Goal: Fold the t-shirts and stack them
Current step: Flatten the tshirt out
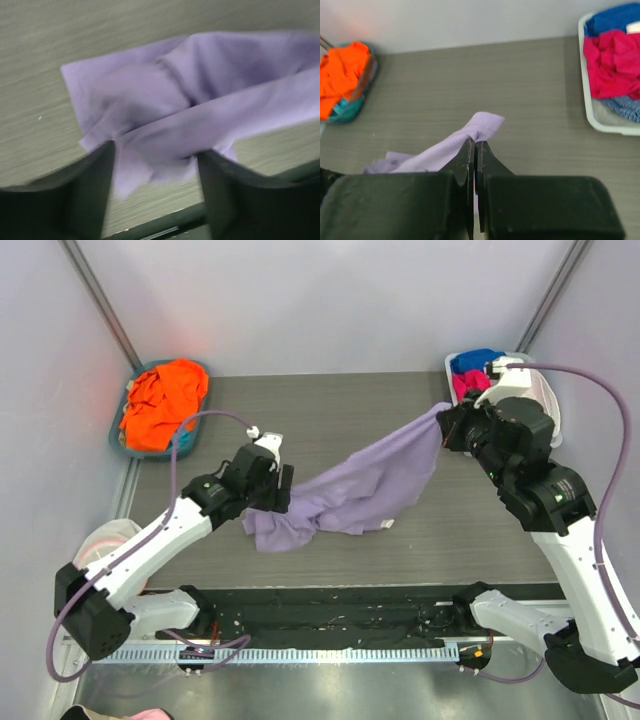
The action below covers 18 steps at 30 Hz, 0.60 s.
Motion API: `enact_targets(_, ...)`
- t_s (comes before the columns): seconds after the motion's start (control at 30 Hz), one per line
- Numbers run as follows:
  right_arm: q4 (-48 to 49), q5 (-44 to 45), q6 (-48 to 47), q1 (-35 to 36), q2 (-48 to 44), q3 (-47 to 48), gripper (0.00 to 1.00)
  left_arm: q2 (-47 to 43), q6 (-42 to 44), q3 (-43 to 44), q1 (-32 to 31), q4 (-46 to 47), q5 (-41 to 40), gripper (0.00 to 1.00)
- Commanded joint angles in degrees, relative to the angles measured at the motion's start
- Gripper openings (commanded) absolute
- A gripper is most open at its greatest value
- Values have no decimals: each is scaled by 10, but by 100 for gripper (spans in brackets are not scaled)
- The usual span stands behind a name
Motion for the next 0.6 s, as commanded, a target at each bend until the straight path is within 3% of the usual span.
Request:
enact_targets(0.0,19,19,5,-2,-5,-13,1,28,2,12,2,32,-58,93)
enact_targets(0.03,18,18,5,-1,-4,-15,1,30,6,17,3,28,-71,100)
enact_targets(0.27,26,14,10,-2,-4,-34,1,2,1,33,2,12,-65,100)
enact_targets(0.57,32,15,11,-2,-2,-47,1,-100,-100,-105,-9,28,-33,100)
